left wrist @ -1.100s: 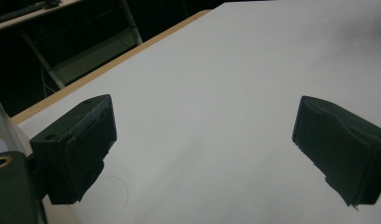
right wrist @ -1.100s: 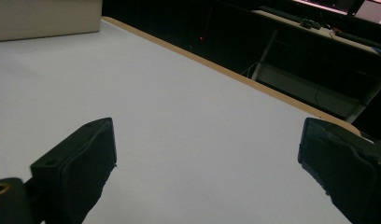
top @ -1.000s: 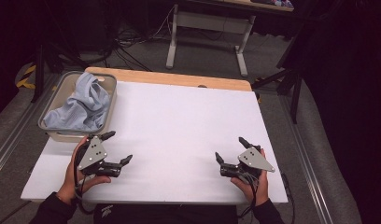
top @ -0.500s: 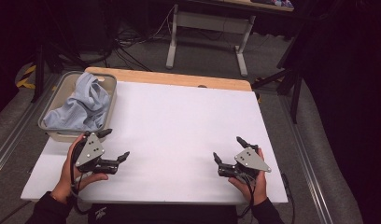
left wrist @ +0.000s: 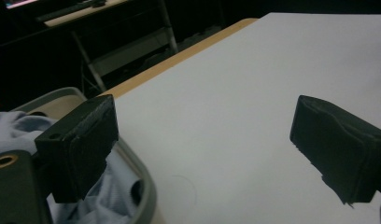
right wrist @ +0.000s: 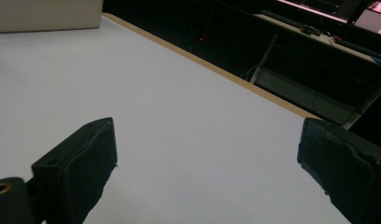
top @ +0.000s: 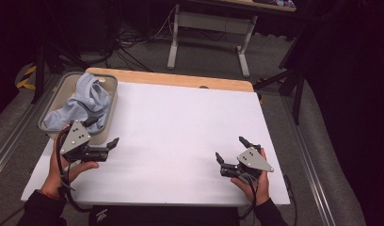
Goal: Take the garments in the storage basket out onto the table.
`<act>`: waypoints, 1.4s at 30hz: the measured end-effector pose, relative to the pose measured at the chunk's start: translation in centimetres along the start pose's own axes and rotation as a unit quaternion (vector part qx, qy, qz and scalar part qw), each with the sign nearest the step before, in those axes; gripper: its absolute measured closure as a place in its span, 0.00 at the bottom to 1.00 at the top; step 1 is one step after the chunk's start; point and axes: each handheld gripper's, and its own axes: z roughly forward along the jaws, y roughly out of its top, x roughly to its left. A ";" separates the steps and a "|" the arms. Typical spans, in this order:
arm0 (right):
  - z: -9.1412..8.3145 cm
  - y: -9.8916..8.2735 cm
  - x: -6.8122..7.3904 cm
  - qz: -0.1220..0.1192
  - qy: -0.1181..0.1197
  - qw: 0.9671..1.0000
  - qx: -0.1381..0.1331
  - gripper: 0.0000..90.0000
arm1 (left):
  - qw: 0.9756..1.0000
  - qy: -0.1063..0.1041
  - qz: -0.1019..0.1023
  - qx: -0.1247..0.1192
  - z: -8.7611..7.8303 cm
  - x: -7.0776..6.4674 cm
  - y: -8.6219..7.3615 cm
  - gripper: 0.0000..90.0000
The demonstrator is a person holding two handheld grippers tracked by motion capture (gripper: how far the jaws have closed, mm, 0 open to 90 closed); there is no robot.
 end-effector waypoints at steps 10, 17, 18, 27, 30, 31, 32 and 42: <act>0.2 -0.1 0.1 -0.001 0.004 1.000 0.009 0.06 | 0.995 0.088 -0.034 0.034 -1.5 5.4 0.8 0.10; 0.5 -0.4 0.1 0.000 0.006 1.000 0.019 0.06 | 0.989 0.105 -0.079 0.070 -0.5 10.1 0.8 0.13; 0.5 -0.4 0.1 0.000 0.006 1.000 0.019 0.06 | 0.988 0.101 -0.083 0.080 -0.2 10.6 0.7 0.13; 0.9 -0.7 0.0 -0.004 0.006 0.999 0.032 0.07 | 0.978 0.107 -0.089 0.155 2.6 12.9 0.2 0.30; 1.0 -0.8 0.1 -0.006 0.007 0.999 0.038 0.07 | 0.975 0.100 -0.097 0.173 3.3 13.3 -0.2 0.43; 1.0 -0.8 0.1 -0.008 0.007 0.999 0.039 0.07 | 0.975 0.100 -0.097 0.173 3.3 13.3 -0.2 0.52; 1.0 -0.8 0.1 -0.008 0.007 0.999 0.039 0.07 | 0.975 0.098 -0.099 0.174 3.3 13.4 -0.3 0.52; 1.2 -0.9 0.1 -0.012 0.011 0.999 0.048 0.07 | 0.981 0.080 -0.127 0.125 1.5 14.3 0.7 0.82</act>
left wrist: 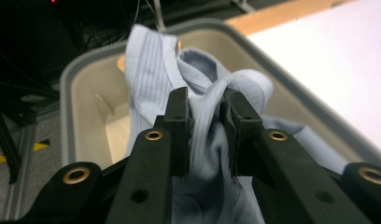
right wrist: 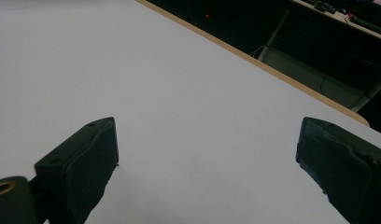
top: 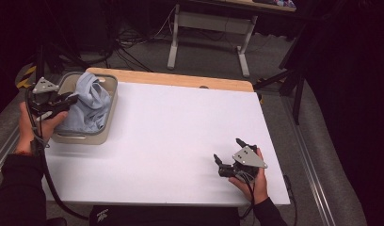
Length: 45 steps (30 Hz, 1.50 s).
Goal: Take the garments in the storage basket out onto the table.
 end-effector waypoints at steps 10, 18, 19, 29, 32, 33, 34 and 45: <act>-0.1 0.0 0.1 -0.006 0.000 1.000 0.002 0.07 | 1.000 0.007 0.014 -0.004 -0.7 0.0 0.3 0.80; 0.0 0.0 0.1 -0.010 -0.001 1.000 0.007 0.08 | 1.000 0.005 0.016 0.007 -0.1 -0.1 -1.1 0.81; 0.0 0.0 0.1 -0.011 -0.001 1.000 0.007 0.08 | 1.000 0.006 0.014 0.007 0.0 0.0 -1.2 0.86; 0.1 0.0 0.1 -0.011 -0.005 1.000 0.011 0.08 | 0.999 0.027 0.022 -0.032 -0.7 -0.2 -0.3 0.95; 0.1 0.0 0.1 -0.010 -0.006 1.000 0.011 0.08 | 0.998 0.035 0.023 -0.046 -0.9 -0.3 0.7 0.95; 0.1 0.0 0.1 -0.010 -0.007 1.000 0.011 0.08 | 0.998 0.035 0.023 -0.046 -0.9 -0.3 0.7 0.95; 0.1 0.0 0.1 -0.010 -0.007 1.000 0.011 0.08 | 0.998 0.038 0.023 -0.049 -1.1 -0.3 1.1 0.95; 0.1 0.0 -0.1 -0.003 -0.010 1.000 0.009 0.08 | 0.992 0.066 0.047 -0.092 -2.9 -1.7 6.2 0.95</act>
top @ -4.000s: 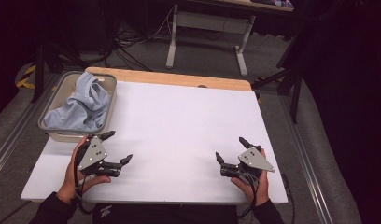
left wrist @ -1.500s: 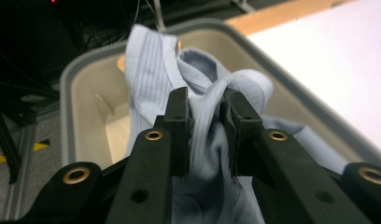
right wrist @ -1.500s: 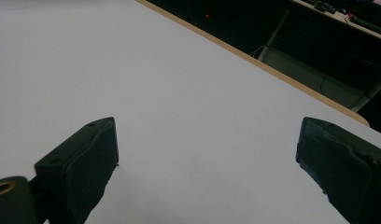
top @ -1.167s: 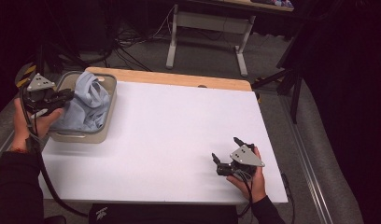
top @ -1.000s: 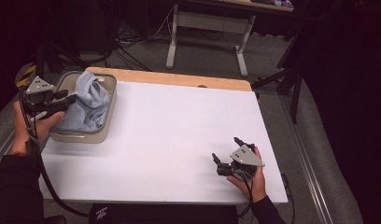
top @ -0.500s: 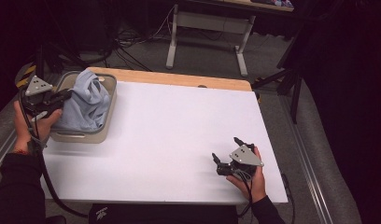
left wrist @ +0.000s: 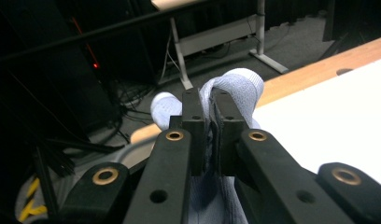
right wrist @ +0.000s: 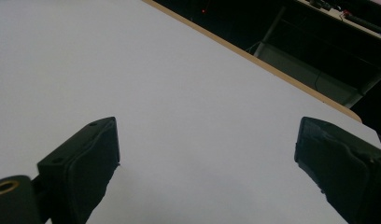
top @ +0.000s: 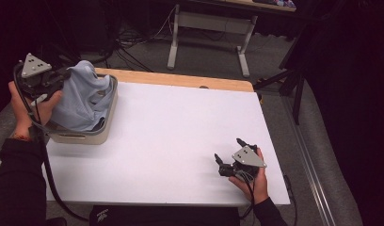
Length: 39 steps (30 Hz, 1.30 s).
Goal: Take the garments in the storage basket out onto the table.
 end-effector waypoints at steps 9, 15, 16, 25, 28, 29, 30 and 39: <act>0.1 0.0 -0.1 0.002 -0.002 1.000 0.001 0.08 | 1.000 0.011 0.006 -0.014 -0.7 -0.1 2.3 0.95; 0.1 0.0 -0.2 0.011 -0.002 1.000 0.001 0.08 | 0.999 0.017 0.006 -0.030 -1.4 0.0 3.7 0.95; 0.2 -0.1 -0.2 0.014 -0.002 1.000 0.001 0.08 | 0.999 0.017 0.004 -0.033 -1.5 0.0 3.9 0.95; 0.1 -0.1 -0.5 0.016 -0.004 1.000 -0.003 0.08 | 0.998 0.015 0.004 -0.063 -2.8 -0.4 5.6 0.95; 0.0 0.0 -0.5 0.018 -0.006 1.000 -0.005 0.08 | 0.997 0.016 0.006 -0.075 -3.2 -1.0 6.4 0.95; 0.0 0.0 -0.6 0.019 -0.007 1.000 -0.005 0.08 | 0.997 0.012 0.007 -0.079 -3.4 -1.1 6.7 0.95; 0.0 0.0 -0.6 0.020 -0.008 1.000 -0.005 0.08 | 0.996 0.009 0.007 -0.083 -3.6 -1.3 7.0 0.95; 0.0 -0.1 -0.8 0.021 -0.009 1.000 -0.004 0.08 | 0.994 -0.008 0.024 -0.107 -4.3 -4.0 9.6 0.95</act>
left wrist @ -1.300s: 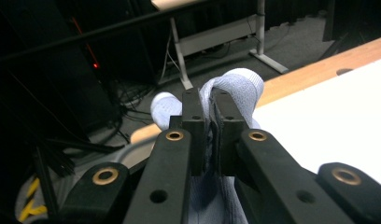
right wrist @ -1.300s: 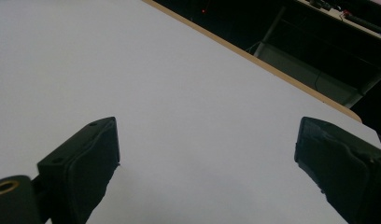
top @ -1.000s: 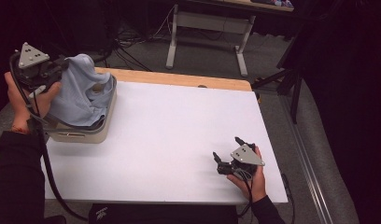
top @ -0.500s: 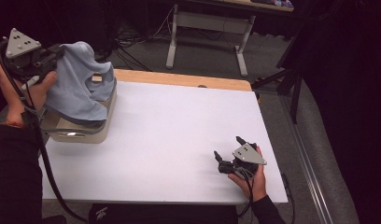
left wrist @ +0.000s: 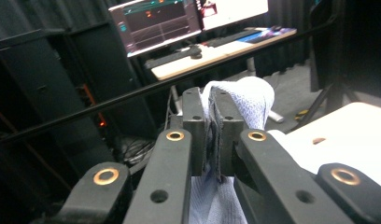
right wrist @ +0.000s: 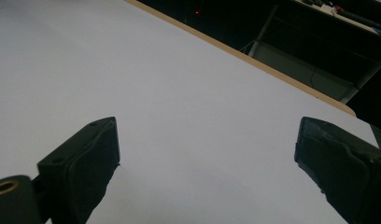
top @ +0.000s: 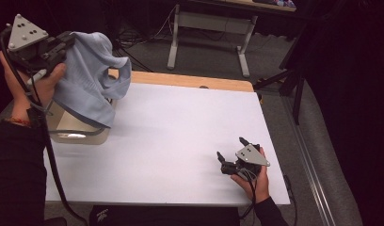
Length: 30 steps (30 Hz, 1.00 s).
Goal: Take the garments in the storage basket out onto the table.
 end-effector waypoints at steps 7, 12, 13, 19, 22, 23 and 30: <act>-0.2 0.0 -0.1 -0.002 -0.003 1.000 -0.004 0.08 | 1.000 -0.022 0.018 -0.012 0.2 -2.6 1.7 0.95; -0.2 0.0 -0.2 0.000 -0.003 1.000 -0.006 0.08 | 0.998 -0.048 0.024 -0.023 0.7 -4.4 2.5 0.95; -0.2 0.0 -0.2 -0.001 -0.004 1.000 -0.006 0.08 | 0.998 -0.053 0.025 -0.023 0.8 -4.8 2.6 0.95; -0.1 -0.1 -0.4 0.002 0.000 1.000 -0.002 0.08 | 0.995 -0.088 0.027 -0.025 1.9 -7.4 2.8 0.95; -0.2 -0.1 -0.3 0.002 -0.001 1.000 -0.004 0.08 | 0.994 -0.105 0.031 -0.024 2.4 -8.8 2.8 0.95; -0.2 -0.1 -0.4 0.001 -0.001 1.000 -0.005 0.08 | 0.993 -0.111 0.031 -0.025 2.6 -9.2 2.7 0.95; -0.2 -0.2 -0.5 0.003 -0.002 1.000 -0.004 0.08 | 0.990 -0.136 0.030 -0.017 3.3 -11.5 2.1 0.95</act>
